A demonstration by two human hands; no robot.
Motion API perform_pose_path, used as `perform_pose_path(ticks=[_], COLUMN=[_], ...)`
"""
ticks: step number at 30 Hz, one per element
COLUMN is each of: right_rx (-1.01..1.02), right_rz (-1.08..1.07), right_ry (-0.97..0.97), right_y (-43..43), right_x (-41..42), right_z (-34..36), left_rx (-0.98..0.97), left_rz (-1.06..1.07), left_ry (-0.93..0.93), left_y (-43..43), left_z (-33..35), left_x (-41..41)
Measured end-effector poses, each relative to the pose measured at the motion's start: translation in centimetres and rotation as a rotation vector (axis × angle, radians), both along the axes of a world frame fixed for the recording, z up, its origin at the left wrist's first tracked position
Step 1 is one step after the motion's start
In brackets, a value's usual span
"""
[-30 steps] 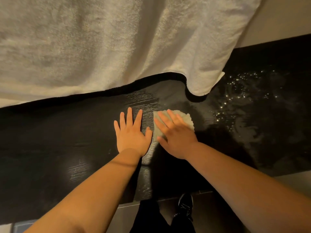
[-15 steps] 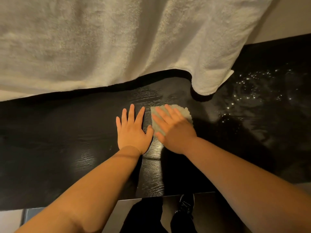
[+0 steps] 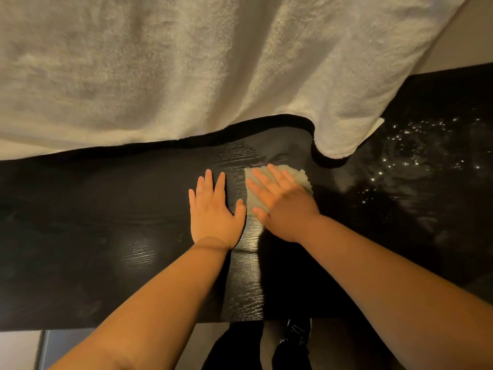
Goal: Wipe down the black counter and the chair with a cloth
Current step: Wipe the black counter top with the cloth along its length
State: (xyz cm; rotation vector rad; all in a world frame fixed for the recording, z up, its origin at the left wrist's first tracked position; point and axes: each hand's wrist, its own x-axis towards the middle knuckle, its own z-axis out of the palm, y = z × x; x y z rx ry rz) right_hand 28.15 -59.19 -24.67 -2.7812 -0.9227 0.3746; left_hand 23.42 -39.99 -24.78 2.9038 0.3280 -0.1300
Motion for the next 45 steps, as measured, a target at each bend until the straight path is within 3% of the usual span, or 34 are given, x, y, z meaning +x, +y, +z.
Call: perform_pose_path(ticks=[2, 6, 8, 15, 23, 30, 38, 45], right_rx=[-0.012, -0.010, -0.039, -0.022, -0.033, -0.040, -0.079, -0.007], right_rz=[-0.030, -0.400, -0.464, 0.012, -0.416, 0.020, -0.296, 0.098], right_ry=[0.011, 0.092, 0.050, 0.040, 0.080, 0.030, 0.054, 0.081], right_y=[-0.9, -2.7, -1.7, 0.3, 1.4, 1.3, 3.9, 1.6], right_x=[2.0, 6.0, 5.6, 2.1, 9.6, 3.6, 11.9, 6.1], right_z=[0.2, 0.4, 0.4, 1.4, 0.6, 1.0, 1.5, 1.8], left_rx=[0.028, 0.033, 0.055, 0.060, 0.038, 0.050, 0.050, 0.058], left_rz=[0.030, 0.049, 0.044, 0.043, 0.040, 0.046, 0.043, 0.051], left_ry=[0.006, 0.030, 0.025, 0.026, 0.033, 0.077, 0.091, 0.087], left_y=[0.0, -0.1, -0.1, -0.1, -0.1, -0.1, -0.1, -0.1], left_z=[0.0, 0.0, -0.1, -0.1, 0.0, 0.1, 0.4, 0.1], left_x=[0.0, 0.2, 0.2, 0.2, 0.3, 0.5, 0.6, 0.6])
